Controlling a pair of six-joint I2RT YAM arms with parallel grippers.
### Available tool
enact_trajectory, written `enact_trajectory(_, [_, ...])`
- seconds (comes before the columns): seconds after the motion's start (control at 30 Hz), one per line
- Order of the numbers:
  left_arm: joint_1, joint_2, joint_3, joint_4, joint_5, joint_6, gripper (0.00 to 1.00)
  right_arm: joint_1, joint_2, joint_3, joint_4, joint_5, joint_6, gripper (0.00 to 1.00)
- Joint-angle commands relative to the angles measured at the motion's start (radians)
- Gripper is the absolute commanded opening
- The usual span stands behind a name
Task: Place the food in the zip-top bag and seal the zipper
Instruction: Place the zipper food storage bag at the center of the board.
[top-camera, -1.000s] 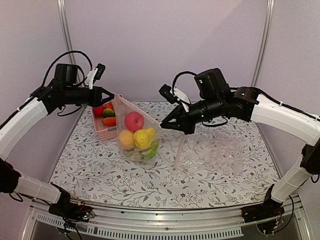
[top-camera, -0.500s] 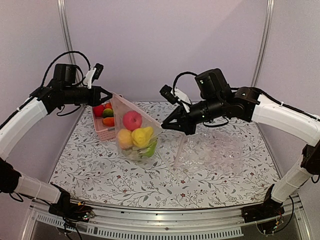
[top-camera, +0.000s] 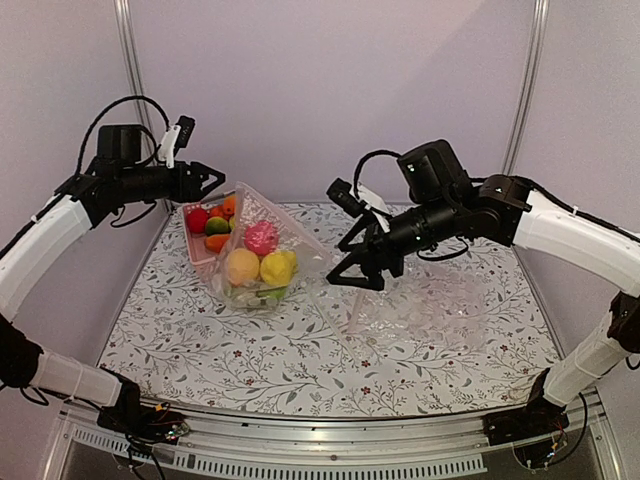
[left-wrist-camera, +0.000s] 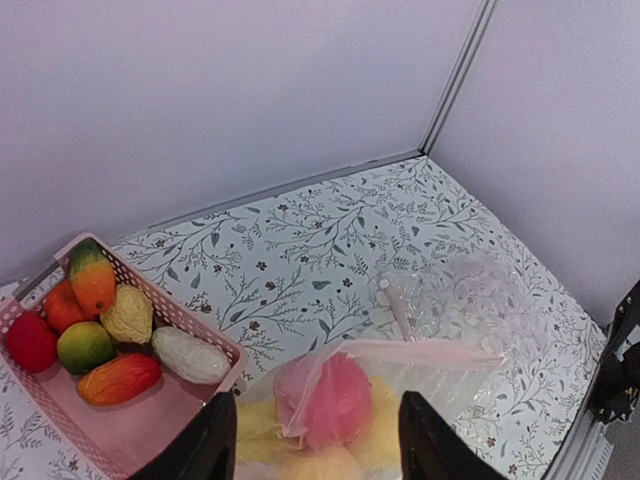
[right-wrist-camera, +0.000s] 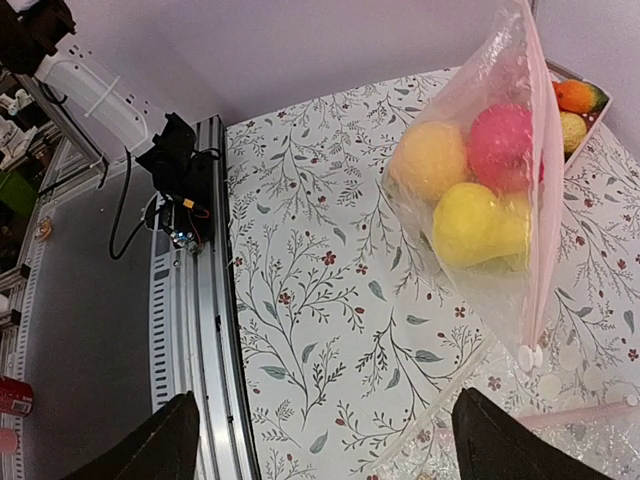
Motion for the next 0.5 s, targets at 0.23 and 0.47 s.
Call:
enact_trajectory(0.23, [0.007, -0.051, -0.02, 0.083, 0.06, -0.009, 0.97, 0.006, -0.072, -0.046, 0.04, 0.156, 0.055, 0.99])
enact_trajectory(0.47, [0.011, -0.039, -0.022, 0.072, -0.008, -0.044, 0.98, -0.044, -0.054, -0.057, 0.085, 0.273, 0.171, 0.99])
